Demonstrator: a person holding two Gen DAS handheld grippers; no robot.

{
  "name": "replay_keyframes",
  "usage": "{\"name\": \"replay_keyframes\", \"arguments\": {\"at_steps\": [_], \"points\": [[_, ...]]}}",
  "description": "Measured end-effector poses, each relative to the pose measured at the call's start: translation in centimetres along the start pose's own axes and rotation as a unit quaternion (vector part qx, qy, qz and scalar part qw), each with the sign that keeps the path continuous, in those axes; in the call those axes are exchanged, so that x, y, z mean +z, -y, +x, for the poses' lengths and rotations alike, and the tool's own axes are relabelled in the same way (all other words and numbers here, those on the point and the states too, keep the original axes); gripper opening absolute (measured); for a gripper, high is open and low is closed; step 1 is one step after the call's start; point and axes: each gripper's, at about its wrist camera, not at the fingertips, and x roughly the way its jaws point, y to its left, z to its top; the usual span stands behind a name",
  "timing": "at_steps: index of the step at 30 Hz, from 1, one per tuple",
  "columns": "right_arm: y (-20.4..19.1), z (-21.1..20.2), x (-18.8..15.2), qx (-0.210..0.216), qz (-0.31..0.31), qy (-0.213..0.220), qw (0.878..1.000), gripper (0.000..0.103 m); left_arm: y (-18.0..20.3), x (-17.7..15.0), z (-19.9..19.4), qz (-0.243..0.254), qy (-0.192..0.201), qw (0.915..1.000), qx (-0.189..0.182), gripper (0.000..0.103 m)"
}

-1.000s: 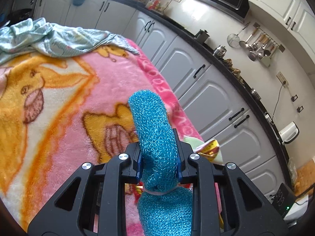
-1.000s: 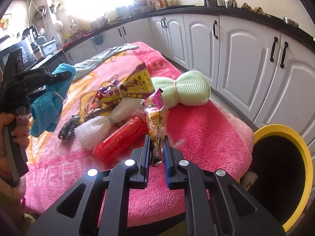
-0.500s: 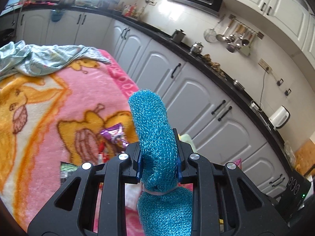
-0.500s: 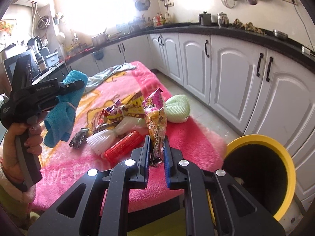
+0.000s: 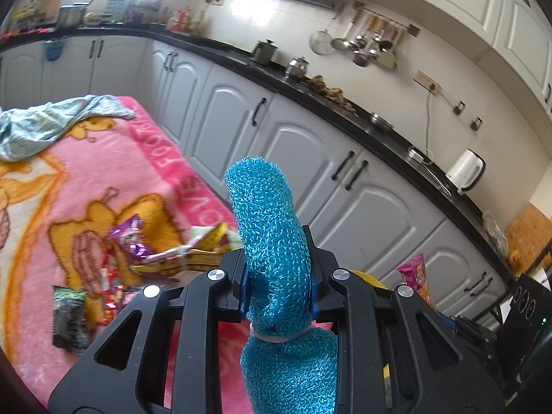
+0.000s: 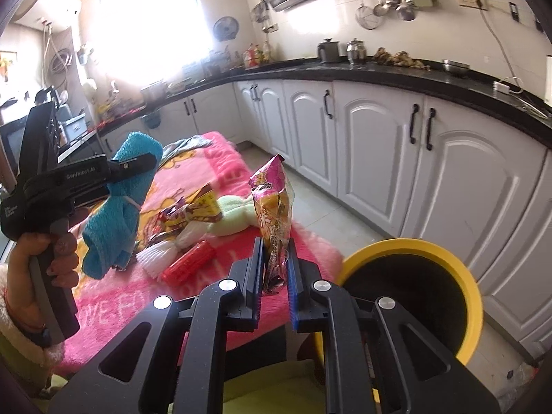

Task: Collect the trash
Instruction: 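Carry the scrubber and snack packet over the bin and release both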

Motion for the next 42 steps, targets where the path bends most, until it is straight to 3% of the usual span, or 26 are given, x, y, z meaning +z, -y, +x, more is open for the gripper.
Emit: {"name": "replay_keyframes", "arguments": {"at_steps": [20,42], "points": [[6.5,-3.4,-1.3,-0.064,0.052,0.028,0.996,0.012,9.4,-2.6,4.7,0.071,-0.030,0.9957,-0.052,0.018],[12.6,-2.3,-5.0,-0.105,0.116,-0.005,0.988,0.012,14.2,-5.5,12.1,0.111,-0.059,0.9892,-0.075,0.018]]}}
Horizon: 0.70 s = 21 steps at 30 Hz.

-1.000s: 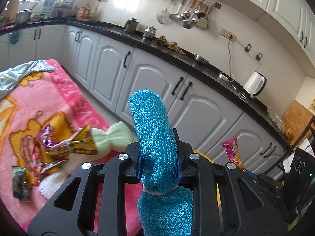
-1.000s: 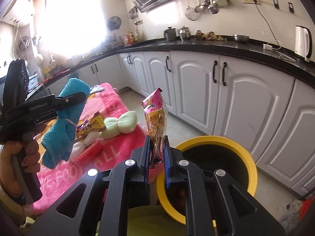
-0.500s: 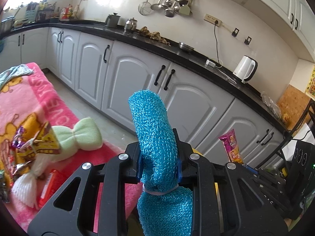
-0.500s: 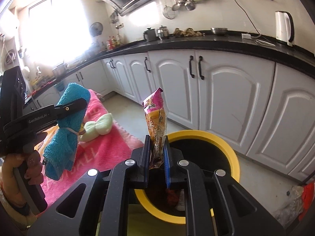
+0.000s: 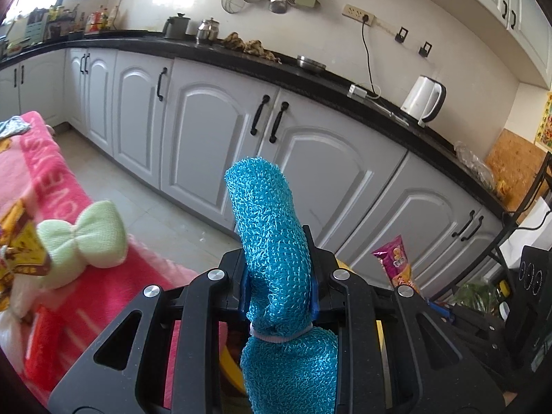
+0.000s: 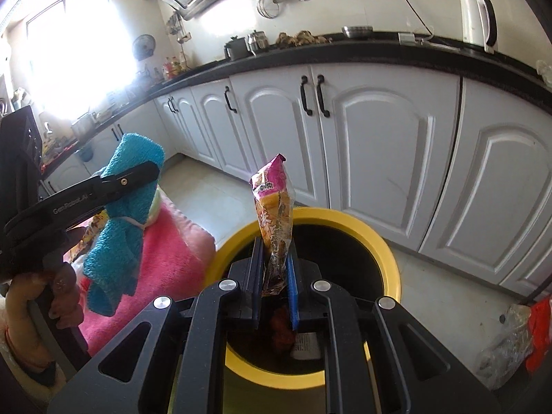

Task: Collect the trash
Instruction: 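Carry the scrubber and snack packet over the bin and release both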

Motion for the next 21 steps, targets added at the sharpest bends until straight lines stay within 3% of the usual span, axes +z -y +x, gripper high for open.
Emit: {"name": "replay_keyframes", "arguments": {"at_steps": [13,15,17,21], "points": [[1.9,2.9,-1.3,-0.011,0.030,-0.040,0.999,0.013,0.9,-1.0,4.4,0.003,-0.025,0.9996,-0.015,0.021],[2.2,3.1,-1.2,-0.015,0.035,-0.042,0.998,0.017,0.8,-1.0,4.7,0.000,-0.028,0.9995,-0.015,0.022],[2.6,3.1,-1.2,-0.017,0.043,-0.042,0.998,0.032,0.6,-1.1,4.7,-0.002,-0.029,0.9995,-0.014,0.031],[3.1,2.8,-1.3,-0.022,0.051,-0.037,0.998,0.036,0.3,-1.2,4.5,-0.009,-0.029,0.9995,-0.011,0.038]]}}
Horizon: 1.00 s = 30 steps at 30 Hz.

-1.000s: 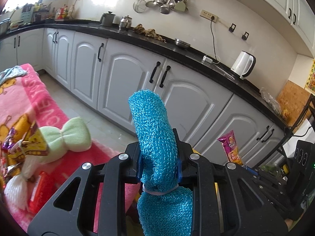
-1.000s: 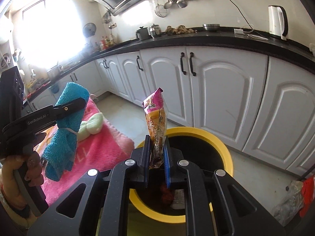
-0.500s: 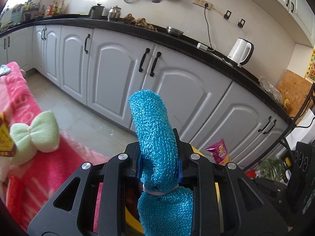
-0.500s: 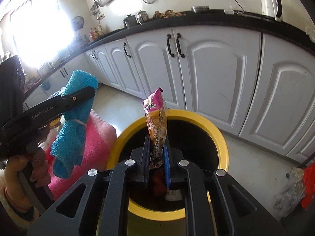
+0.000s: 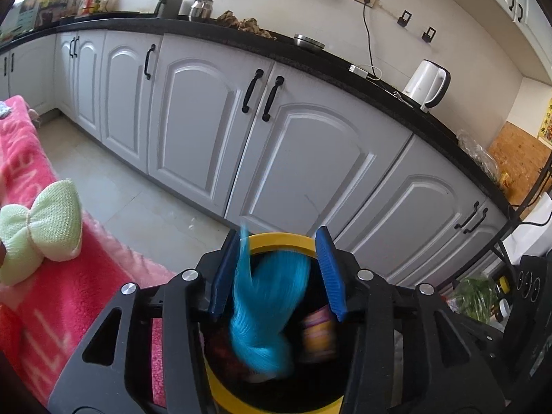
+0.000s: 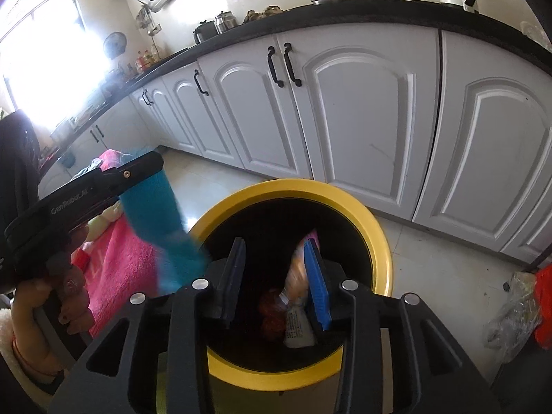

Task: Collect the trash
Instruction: 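Carry the scrubber and snack packet over the bin and release both, then move both open tools back toward the remaining items on the blanket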

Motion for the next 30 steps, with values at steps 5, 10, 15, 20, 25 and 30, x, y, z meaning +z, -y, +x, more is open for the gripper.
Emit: {"name": "replay_keyframes", "arguments": {"at_steps": [5,10,15,20,25,30], "points": [[0.0,-0.4,0.2,-0.007,0.004,0.011,1.000,0.045,-0.4,0.1,-1.0,-0.004,0.009,0.9999,0.005,0.050],[-0.2,-1.1,0.3,-0.009,0.002,0.026,1.000,0.051,-0.9,0.5,-2.1,-0.011,0.018,0.9997,0.010,0.063],[-0.6,-1.6,0.5,-0.012,-0.003,0.039,0.999,0.060,-1.6,0.7,-3.5,-0.017,0.027,0.9993,0.021,0.078],[-1.3,-2.2,0.7,-0.014,-0.012,0.053,0.998,0.070,-2.4,0.8,-5.0,-0.027,0.034,0.9987,0.025,0.092],[-2.2,-3.2,1.0,-0.015,-0.025,0.074,0.997,0.073,-3.4,0.8,-6.8,-0.041,0.045,0.9977,0.028,0.092],[-3.6,-4.1,1.0,-0.012,-0.040,0.090,0.995,0.081,-4.5,0.6,-8.7,-0.047,0.057,0.9965,0.038,0.092]]}}
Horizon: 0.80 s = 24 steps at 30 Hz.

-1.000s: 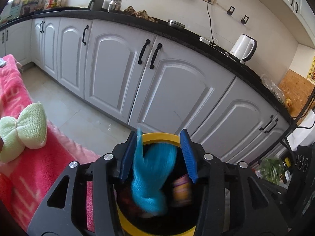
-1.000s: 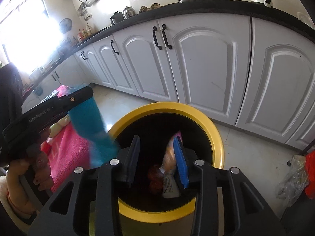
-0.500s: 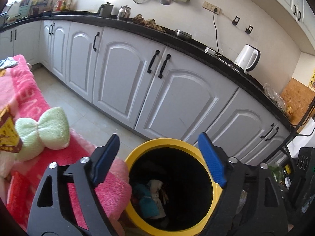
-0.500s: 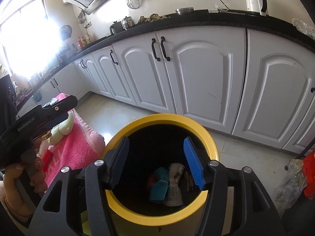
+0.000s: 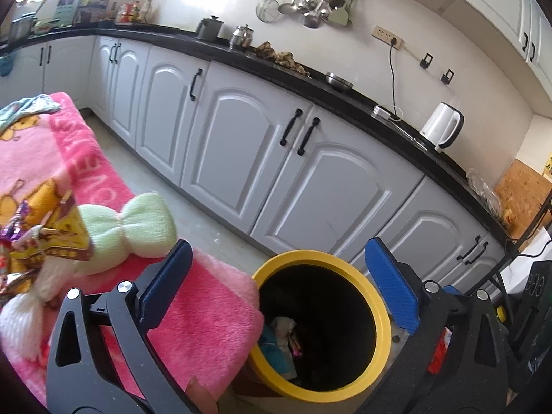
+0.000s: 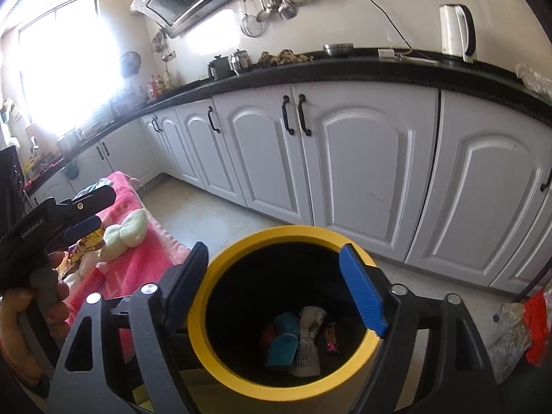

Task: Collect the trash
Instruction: 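Move both open tools back toward the remaining items on the blanket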

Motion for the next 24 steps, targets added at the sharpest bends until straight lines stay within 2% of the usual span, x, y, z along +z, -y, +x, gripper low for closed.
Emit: {"name": "replay_keyframes", "arguments": {"at_steps": [8,24], "points": [[-2.3,-1.4,0.3,0.006,-0.027,0.019,0.999,0.084,-1.4,0.2,-2.9,0.000,0.026,0.9996,0.014,0.092],[-6.7,-3.3,0.3,0.025,-0.076,0.040,0.996,0.085,-4.1,0.3,-7.7,-0.011,0.063,0.9972,0.038,0.092]]}}
